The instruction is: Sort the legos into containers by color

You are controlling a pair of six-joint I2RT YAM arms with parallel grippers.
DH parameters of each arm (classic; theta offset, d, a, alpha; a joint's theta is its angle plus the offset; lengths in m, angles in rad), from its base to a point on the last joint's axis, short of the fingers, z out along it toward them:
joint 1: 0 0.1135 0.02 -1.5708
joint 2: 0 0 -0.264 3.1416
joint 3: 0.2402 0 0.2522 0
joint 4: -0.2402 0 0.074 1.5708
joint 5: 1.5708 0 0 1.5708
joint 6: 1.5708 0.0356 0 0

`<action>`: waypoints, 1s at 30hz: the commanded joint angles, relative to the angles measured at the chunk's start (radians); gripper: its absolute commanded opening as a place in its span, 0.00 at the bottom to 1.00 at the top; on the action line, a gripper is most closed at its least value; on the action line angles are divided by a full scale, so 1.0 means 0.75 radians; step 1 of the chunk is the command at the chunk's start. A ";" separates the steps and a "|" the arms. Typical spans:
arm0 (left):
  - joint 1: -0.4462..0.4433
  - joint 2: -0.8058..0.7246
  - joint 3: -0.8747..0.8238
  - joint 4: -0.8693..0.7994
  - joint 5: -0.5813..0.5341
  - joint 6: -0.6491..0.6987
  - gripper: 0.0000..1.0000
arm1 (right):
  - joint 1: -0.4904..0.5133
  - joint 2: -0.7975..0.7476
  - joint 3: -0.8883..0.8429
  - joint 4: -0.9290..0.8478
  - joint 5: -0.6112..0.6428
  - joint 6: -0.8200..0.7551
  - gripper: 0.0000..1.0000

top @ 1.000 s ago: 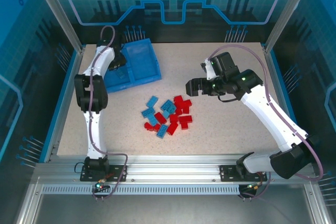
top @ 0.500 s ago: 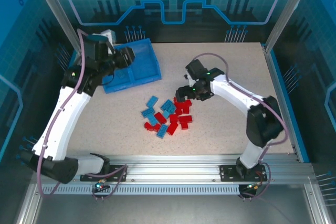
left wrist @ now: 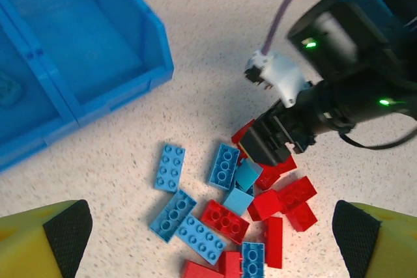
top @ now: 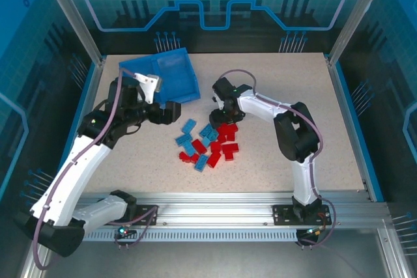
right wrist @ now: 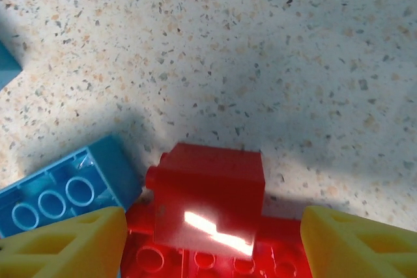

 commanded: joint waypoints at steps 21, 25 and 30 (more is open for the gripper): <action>-0.004 -0.103 -0.013 0.036 -0.221 -0.360 0.99 | 0.164 -0.056 0.542 -0.125 0.132 0.204 0.43; -0.002 -0.118 -0.012 0.038 -0.229 -0.461 0.99 | 0.223 0.087 0.807 -0.104 0.177 0.237 0.44; -0.002 -0.106 -0.003 0.022 -0.199 -0.414 0.99 | 0.250 0.409 1.216 -0.100 0.241 0.236 0.44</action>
